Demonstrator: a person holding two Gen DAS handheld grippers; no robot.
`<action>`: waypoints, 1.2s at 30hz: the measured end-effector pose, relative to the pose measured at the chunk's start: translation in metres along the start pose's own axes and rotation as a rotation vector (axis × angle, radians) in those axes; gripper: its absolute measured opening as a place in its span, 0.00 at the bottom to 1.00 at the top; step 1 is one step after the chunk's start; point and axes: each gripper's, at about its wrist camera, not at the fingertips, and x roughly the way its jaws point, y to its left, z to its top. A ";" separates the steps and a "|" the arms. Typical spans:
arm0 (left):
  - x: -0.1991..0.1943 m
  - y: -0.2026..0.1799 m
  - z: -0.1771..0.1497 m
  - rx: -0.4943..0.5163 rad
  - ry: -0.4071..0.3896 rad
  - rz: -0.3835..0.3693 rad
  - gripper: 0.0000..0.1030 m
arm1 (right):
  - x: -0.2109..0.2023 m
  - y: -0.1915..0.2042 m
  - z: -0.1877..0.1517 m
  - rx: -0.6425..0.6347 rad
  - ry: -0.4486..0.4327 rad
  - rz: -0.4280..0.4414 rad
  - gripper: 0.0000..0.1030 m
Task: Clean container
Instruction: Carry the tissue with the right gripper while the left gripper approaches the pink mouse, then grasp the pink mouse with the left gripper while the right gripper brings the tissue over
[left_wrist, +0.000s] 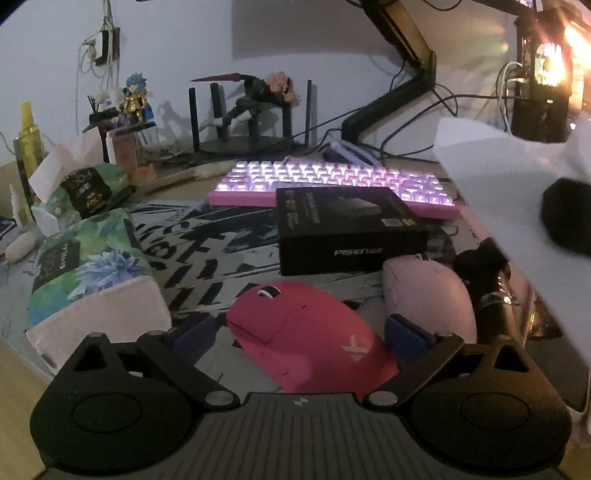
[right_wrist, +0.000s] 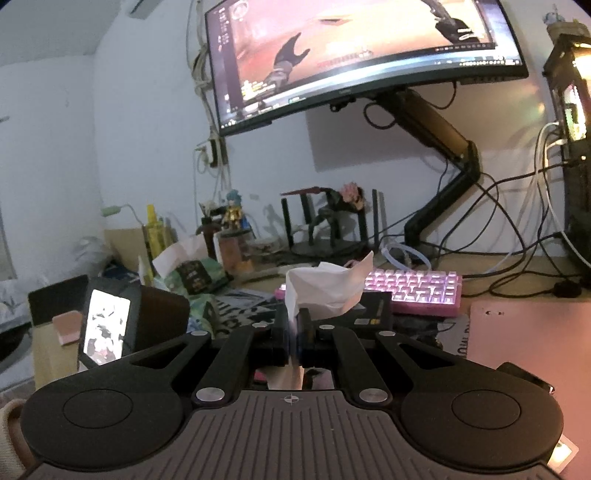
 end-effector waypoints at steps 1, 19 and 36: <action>0.001 0.000 0.000 0.002 -0.002 0.003 1.00 | 0.000 -0.001 0.000 0.001 0.000 0.000 0.05; -0.001 0.019 -0.012 0.082 0.036 -0.067 0.91 | 0.005 -0.010 -0.005 0.028 -0.003 -0.001 0.05; 0.017 0.063 0.001 0.089 0.070 -0.148 0.93 | 0.033 -0.002 -0.005 0.019 0.031 0.011 0.05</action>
